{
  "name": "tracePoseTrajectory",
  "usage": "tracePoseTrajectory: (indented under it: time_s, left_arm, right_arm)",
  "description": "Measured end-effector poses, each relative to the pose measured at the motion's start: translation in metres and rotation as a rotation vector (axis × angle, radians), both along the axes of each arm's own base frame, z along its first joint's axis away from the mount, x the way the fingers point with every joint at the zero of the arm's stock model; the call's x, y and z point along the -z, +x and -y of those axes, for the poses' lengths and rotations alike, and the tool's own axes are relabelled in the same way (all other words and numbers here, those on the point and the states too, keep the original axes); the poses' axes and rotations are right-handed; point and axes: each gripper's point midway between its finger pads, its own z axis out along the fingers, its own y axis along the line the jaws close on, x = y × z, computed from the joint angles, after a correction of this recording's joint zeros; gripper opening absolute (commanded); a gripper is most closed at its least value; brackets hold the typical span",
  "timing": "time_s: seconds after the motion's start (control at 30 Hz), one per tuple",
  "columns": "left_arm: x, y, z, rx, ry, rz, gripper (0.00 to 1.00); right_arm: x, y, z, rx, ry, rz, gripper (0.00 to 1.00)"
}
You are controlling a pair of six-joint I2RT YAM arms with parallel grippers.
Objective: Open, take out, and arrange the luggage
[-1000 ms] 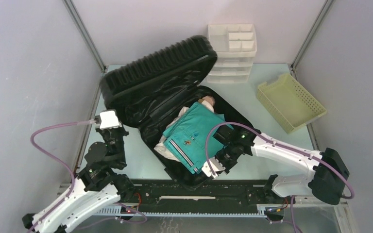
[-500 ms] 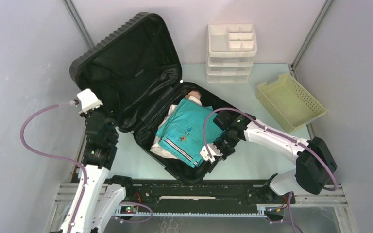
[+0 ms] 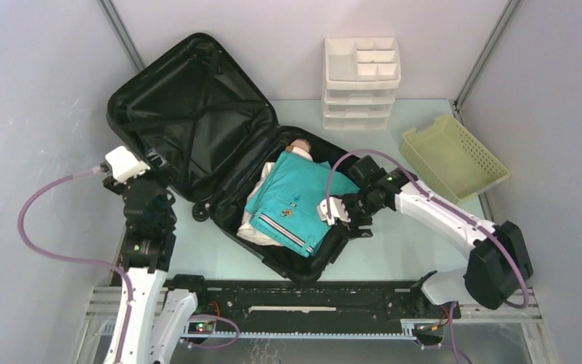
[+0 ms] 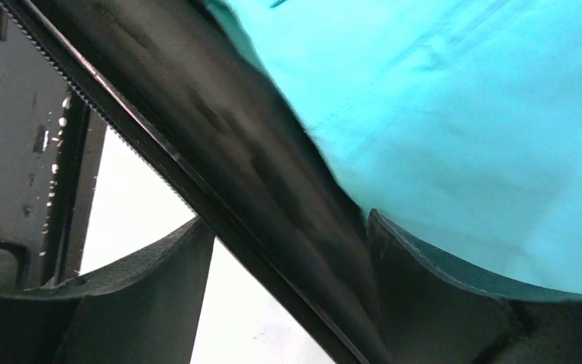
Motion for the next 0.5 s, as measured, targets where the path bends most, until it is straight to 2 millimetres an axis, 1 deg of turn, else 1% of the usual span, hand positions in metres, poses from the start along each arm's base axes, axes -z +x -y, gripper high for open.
tracePoseTrajectory:
  time_s: [0.07,0.13,0.2,0.27,0.3,0.37,0.43,0.5]
  left_arm:
    - [-0.004,-0.008,0.004,0.027,-0.01,0.021,0.89]
    - [-0.008,-0.018,0.011,0.071,-0.022,0.047,0.94]
    - [-0.011,-0.024,0.019,0.123,-0.031,0.064,0.99]
    - [-0.01,-0.027,0.031,0.198,-0.045,0.067,1.0]
    - [-0.008,-0.028,0.039,0.241,-0.053,0.063,1.0]
    - [-0.005,-0.028,0.06,0.358,-0.078,0.059,1.0]
    - [-0.005,-0.028,0.085,0.494,-0.121,0.064,1.0]
    - [-0.006,-0.029,0.109,0.615,-0.185,0.074,1.0]
  right_arm:
    - [-0.012,0.005,0.0,0.024,0.047,0.026,0.84]
    - [-0.03,0.008,0.001,0.04,0.116,0.056,0.86]
    - [-0.046,0.007,0.002,0.046,0.168,0.074,0.87]
    - [-0.06,0.004,0.005,0.049,0.222,0.081,0.88]
    - [-0.066,0.002,0.007,0.055,0.247,0.075,0.88]
    - [-0.076,-0.004,0.011,0.078,0.291,0.053,0.89]
    - [-0.082,-0.006,0.014,0.114,0.326,0.021,0.99]
    - [-0.086,-0.007,0.019,0.171,0.36,-0.035,1.0]
